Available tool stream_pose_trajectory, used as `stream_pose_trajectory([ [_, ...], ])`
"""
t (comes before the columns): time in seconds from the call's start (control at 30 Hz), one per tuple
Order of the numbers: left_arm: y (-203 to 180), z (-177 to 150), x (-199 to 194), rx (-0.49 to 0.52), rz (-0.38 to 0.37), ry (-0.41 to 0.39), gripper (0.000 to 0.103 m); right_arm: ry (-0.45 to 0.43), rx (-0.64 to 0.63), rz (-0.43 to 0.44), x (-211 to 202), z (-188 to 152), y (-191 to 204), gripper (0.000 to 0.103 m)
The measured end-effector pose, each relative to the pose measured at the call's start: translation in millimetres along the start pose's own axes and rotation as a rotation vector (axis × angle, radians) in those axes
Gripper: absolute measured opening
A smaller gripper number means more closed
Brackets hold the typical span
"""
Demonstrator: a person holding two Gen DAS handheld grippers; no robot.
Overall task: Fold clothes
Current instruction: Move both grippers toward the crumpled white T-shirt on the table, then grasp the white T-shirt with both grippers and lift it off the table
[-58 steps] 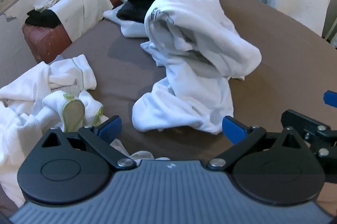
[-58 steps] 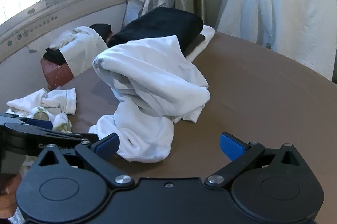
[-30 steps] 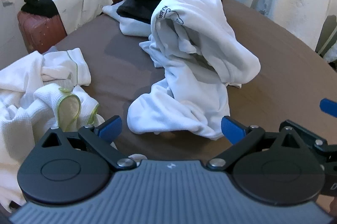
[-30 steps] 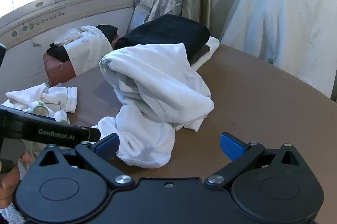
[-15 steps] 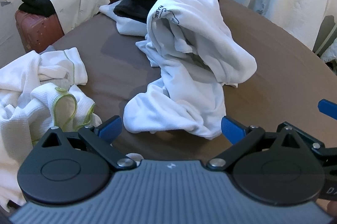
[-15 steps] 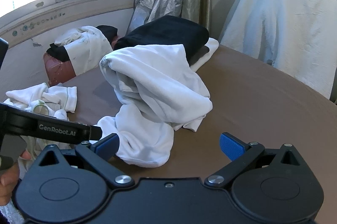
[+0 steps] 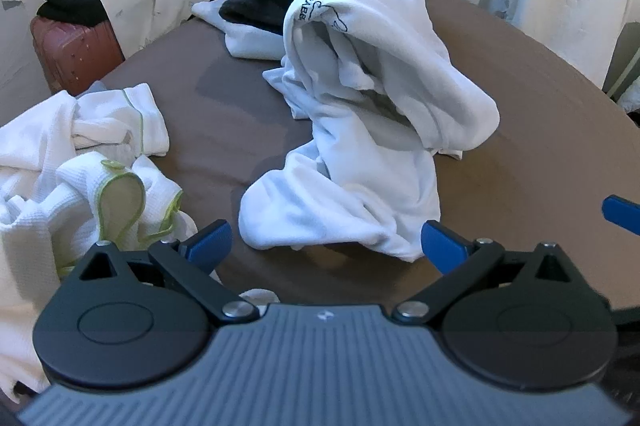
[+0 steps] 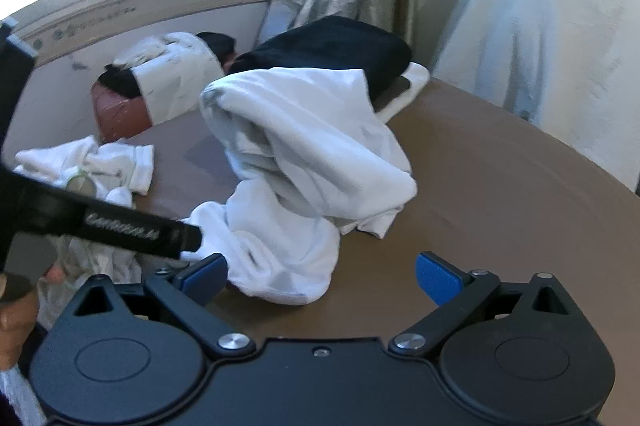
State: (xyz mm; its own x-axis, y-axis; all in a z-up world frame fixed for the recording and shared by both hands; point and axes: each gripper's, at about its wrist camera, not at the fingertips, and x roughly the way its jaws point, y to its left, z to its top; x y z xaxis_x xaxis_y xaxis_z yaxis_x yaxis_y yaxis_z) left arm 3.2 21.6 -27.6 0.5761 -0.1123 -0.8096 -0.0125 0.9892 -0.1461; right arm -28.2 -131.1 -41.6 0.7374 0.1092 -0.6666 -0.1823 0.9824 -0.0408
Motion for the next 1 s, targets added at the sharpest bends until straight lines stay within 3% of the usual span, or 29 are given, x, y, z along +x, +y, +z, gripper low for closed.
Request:
stream_pose_trajectory([
  [0.1,-1,0,4,0.001,-0.01,-0.013,0.102,-0.013,-0.024,0.031,2,-1,2,0.099],
  [0.23,-12,9,18,0.067,0.071,-0.13,0.103,-0.017,-0.112,0.051,29,11,-2,0.099],
  [0.37,3,33,33,-0.01,0.019,-0.173,0.103,-0.043,-0.222,0.044,63,37,-15,0.099],
  [0.43,7,45,39,-0.01,0.036,-0.205,0.103,-0.04,-0.252,0.066,80,48,-23,0.099],
  [0.57,4,74,72,0.069,0.105,-0.133,0.103,-0.006,-0.291,0.099,112,56,-32,0.099],
  [0.7,15,82,96,0.058,0.131,-0.134,0.103,0.017,-0.308,0.136,140,58,-33,0.099],
  [0.77,23,77,109,0.004,0.063,-0.123,0.103,0.008,-0.315,0.137,150,58,-30,0.099],
  [0.83,33,71,126,-0.063,-0.053,-0.099,0.1,-0.004,-0.317,0.105,162,59,-31,0.099],
  [0.9,41,64,144,-0.116,-0.175,-0.083,0.086,-0.024,-0.291,0.088,177,60,-35,0.098],
  [0.97,46,59,161,-0.188,-0.248,-0.049,0.055,-0.035,-0.215,0.115,192,60,-44,0.086],
  [1.0,49,57,168,-0.231,-0.283,-0.032,0.05,-0.015,-0.185,0.137,201,59,-46,0.064],
])
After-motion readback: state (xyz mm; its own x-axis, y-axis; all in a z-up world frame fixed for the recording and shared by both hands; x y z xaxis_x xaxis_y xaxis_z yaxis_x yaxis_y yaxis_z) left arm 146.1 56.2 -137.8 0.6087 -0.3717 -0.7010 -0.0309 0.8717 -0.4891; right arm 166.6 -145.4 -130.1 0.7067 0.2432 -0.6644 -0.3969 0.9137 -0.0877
